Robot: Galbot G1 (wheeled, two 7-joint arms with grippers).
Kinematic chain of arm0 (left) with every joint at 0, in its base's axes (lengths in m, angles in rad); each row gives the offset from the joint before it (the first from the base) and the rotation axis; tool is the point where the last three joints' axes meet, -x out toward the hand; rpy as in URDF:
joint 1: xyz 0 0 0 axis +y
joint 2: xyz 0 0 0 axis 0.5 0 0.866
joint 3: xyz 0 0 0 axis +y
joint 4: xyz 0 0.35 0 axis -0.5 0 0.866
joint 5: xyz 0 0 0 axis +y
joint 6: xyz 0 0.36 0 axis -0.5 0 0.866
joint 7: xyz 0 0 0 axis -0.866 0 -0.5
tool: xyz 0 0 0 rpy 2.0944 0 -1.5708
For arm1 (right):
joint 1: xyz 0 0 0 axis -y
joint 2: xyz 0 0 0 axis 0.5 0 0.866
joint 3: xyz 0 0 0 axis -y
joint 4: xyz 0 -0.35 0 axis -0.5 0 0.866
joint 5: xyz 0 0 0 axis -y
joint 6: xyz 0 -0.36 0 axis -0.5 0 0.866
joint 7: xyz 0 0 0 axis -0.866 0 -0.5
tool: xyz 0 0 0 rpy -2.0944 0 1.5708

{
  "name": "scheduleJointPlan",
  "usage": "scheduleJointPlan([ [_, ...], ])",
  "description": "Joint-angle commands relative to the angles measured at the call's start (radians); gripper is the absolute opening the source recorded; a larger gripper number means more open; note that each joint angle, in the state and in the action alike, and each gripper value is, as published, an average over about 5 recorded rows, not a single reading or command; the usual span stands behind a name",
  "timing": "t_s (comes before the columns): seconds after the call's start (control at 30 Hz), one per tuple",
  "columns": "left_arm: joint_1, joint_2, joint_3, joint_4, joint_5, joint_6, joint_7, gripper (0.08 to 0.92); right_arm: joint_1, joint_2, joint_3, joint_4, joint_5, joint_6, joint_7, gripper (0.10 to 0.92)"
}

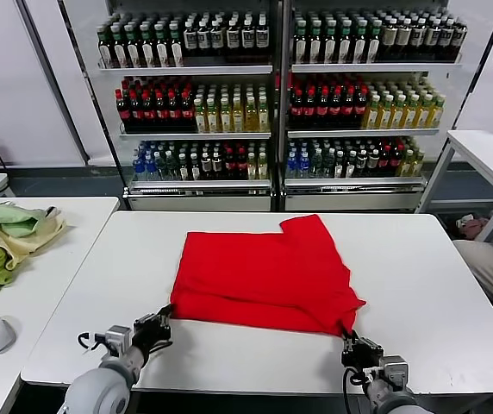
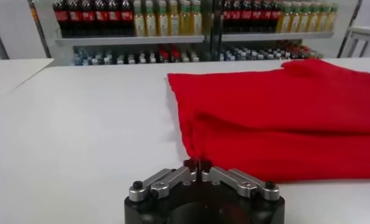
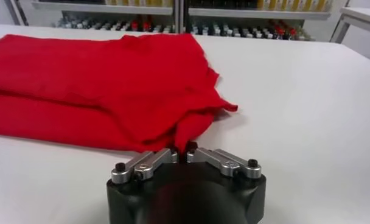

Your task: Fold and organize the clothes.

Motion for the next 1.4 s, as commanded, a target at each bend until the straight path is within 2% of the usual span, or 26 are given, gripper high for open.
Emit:
scheduleJointPlan([
  [0.03,0.236,0.063,-0.122,-0.186,0.021,-0.005,-0.015,0.088,-0.147,-0.041,0.034,0.134,-0.011,0.014,0.002,0.147],
  [0.23,0.321,0.071,-0.18,-0.237,0.025,0.009,-0.026,0.088,-0.178,-0.034,0.014,0.13,-0.034,0.028,0.006,0.147],
  [0.5,0.351,0.06,-0.17,-0.27,0.046,0.036,-0.03,0.089,-0.192,-0.02,-0.007,0.122,-0.081,0.03,0.006,0.147],
  [0.63,0.351,0.06,-0.178,-0.278,0.054,0.046,-0.038,0.131,-0.209,-0.027,0.006,0.151,-0.094,0.012,0.005,0.198],
  [0.87,0.341,0.064,-0.228,-0.348,0.046,0.06,-0.039,0.317,-0.166,-0.048,0.058,0.291,-0.065,-0.071,0.023,0.401],
  [1.0,0.288,0.066,-0.253,-0.38,0.04,0.06,-0.035,0.438,-0.031,-0.066,0.055,0.267,-0.024,-0.092,0.034,0.513],
  [1.13,0.177,0.067,-0.224,-0.321,0.022,0.054,-0.014,0.551,0.202,-0.053,-0.004,0.125,0.009,-0.093,0.052,0.626],
  [1.3,-0.007,0.037,-0.11,-0.162,0.037,0.01,0.012,0.698,0.496,-0.008,-0.133,-0.114,0.022,-0.094,0.055,0.762],
  [1.4,-0.12,0.013,-0.048,-0.061,0.054,-0.008,0.027,0.775,0.65,0.023,-0.197,-0.268,0.02,-0.094,0.051,0.806],
])
